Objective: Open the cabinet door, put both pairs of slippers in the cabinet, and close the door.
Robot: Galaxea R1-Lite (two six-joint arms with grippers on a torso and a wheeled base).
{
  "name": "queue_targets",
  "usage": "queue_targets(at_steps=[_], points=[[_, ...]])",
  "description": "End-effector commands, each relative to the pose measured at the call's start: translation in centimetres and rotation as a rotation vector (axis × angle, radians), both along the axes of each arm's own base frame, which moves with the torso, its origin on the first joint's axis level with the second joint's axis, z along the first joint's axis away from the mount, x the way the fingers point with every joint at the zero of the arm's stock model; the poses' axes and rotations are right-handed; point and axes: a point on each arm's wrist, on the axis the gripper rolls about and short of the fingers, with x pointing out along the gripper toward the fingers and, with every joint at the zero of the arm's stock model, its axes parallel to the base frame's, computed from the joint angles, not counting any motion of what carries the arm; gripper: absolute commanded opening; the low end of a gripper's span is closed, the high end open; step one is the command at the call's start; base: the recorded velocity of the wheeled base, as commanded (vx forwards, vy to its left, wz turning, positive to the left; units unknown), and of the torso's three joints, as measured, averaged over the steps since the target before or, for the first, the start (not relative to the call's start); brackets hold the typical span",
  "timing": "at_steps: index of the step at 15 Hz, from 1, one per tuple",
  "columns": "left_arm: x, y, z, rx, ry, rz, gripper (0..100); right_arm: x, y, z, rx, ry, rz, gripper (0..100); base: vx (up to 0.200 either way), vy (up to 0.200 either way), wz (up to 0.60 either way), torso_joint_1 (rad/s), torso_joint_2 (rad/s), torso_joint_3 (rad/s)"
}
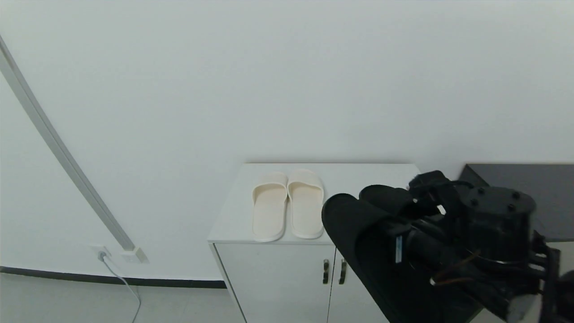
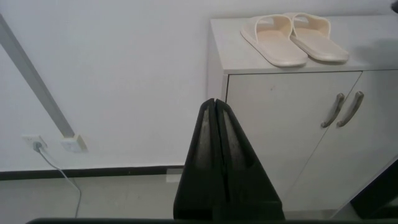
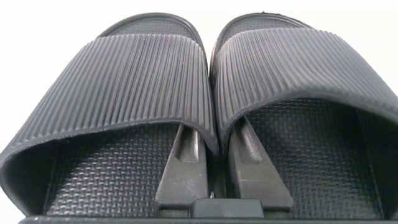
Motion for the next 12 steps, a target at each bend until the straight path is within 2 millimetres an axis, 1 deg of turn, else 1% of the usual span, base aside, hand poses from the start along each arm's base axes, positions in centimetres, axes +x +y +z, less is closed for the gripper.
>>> queue_targets(at_steps=[1,2,5,7,12], points=[[0.0,0.0,0.0,-0.002,0.001,0.001,0,-4.5,-2.4,1.1,0.027,-0.024,0.092,0,0.0,0.0,0.0,0.0,0.0,0.0],[0.0,0.0,0.0,-0.004,0.001,-0.001,0,-5.4,-2.7,1.2,0.014,-0.007,0.117,0,0.0,0.0,0.0,0.0,0.0,0.0],[0.0,0.0,0.0,-0.004,0.001,0.001,0,-6.1,-3.4,0.6,0.01,0.025,0.177,0,0.0,0.0,0.0,0.0,0.0,0.0],[0.0,0.0,0.0,-0.004,0.001,0.001,0,-6.3,-3.6,0.4,0.014,0.036,0.209,0,-0.2,0.0,0.0,0.0,0.0,0.005],[0.0,0.0,0.0,-0.004,0.001,0.001,0,-6.5,-3.9,-0.2,-0.008,0.053,0.213,0,-0.2,0.0,0.0,0.01,0.0,0.004]])
